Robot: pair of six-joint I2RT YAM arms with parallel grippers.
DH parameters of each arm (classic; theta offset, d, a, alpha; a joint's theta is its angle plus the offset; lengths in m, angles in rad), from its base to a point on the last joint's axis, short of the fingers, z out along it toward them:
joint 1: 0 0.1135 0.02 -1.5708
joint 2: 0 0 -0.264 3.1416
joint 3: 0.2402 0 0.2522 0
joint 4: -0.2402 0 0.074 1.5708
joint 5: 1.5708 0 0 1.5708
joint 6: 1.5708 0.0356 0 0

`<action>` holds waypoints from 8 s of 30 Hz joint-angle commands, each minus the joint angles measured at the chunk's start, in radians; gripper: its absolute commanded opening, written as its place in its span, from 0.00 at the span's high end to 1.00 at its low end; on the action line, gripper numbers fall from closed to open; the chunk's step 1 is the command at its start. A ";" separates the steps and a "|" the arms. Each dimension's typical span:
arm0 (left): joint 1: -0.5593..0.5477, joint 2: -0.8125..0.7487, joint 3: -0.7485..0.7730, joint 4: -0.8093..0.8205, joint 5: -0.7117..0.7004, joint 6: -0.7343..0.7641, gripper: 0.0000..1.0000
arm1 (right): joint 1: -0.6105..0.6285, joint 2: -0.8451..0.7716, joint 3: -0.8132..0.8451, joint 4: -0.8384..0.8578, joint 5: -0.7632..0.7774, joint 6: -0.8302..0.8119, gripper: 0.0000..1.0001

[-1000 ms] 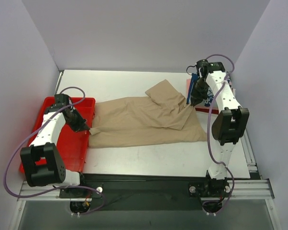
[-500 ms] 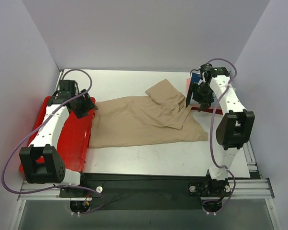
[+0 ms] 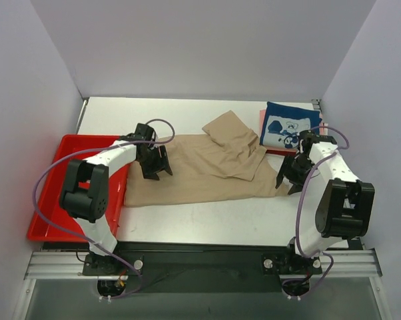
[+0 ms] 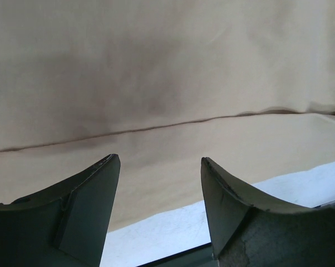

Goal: Fold and stack the t-shirts
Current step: Fold the flattened tshirt in 1/3 of the way

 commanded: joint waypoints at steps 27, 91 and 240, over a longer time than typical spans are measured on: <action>-0.006 0.085 -0.120 0.072 -0.026 0.038 0.29 | -0.055 0.225 -0.016 0.140 0.201 -0.006 0.72; -0.063 -0.202 -0.235 -0.150 -0.094 0.054 0.22 | 0.098 0.177 0.001 -0.120 0.075 0.087 0.44; -0.075 -0.147 -0.397 -0.159 -0.020 0.104 0.21 | -0.130 0.228 -0.046 -0.071 0.468 0.017 0.39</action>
